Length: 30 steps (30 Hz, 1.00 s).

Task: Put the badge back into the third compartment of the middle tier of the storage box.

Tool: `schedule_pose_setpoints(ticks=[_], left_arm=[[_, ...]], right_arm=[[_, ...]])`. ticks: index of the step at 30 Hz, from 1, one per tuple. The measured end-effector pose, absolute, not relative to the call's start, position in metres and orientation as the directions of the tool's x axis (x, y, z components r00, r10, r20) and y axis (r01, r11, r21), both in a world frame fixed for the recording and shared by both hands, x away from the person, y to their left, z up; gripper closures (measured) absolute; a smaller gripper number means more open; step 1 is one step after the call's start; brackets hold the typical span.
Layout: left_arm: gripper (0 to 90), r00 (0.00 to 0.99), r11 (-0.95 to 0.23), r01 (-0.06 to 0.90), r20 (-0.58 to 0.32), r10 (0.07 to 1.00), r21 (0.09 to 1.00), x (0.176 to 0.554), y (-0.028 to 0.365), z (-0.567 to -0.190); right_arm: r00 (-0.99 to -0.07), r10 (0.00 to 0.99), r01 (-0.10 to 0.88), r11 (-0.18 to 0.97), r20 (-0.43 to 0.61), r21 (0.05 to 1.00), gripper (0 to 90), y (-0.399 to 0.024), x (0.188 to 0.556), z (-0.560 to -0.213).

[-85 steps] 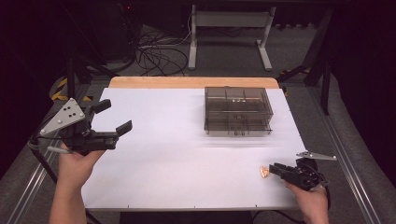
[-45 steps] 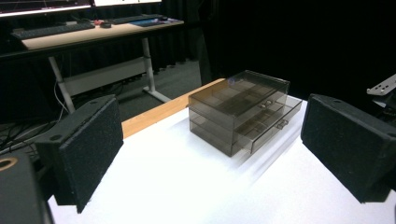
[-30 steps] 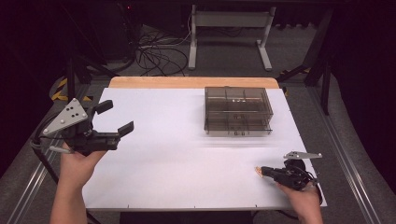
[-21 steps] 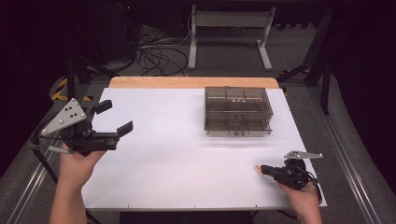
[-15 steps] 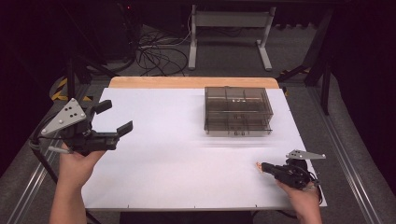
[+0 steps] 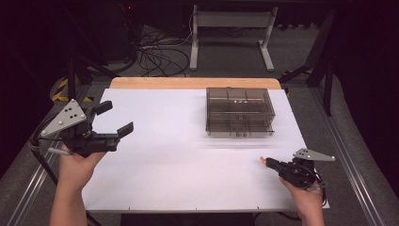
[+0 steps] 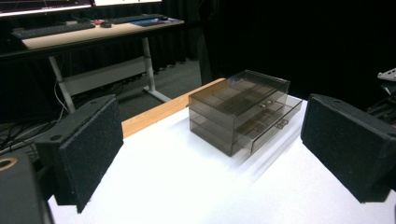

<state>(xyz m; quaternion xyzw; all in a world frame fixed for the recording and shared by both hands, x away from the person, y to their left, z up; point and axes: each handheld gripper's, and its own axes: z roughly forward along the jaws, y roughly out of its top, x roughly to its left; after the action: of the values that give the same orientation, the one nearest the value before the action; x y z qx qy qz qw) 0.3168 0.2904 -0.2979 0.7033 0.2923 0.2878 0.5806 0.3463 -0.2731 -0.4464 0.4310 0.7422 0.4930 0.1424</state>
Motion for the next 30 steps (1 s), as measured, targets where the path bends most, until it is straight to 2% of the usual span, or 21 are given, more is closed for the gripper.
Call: schedule_pose_setpoints(ticks=[30], left_arm=[[6.5, 0.658, -0.151, 0.078, 0.063, 0.750, 0.985, 0.317, 0.293, -0.298]], right_arm=[[-0.590, 0.797, 0.380, 0.134, 0.129, 0.915, 89.3, -0.264, 0.352, -0.418]])
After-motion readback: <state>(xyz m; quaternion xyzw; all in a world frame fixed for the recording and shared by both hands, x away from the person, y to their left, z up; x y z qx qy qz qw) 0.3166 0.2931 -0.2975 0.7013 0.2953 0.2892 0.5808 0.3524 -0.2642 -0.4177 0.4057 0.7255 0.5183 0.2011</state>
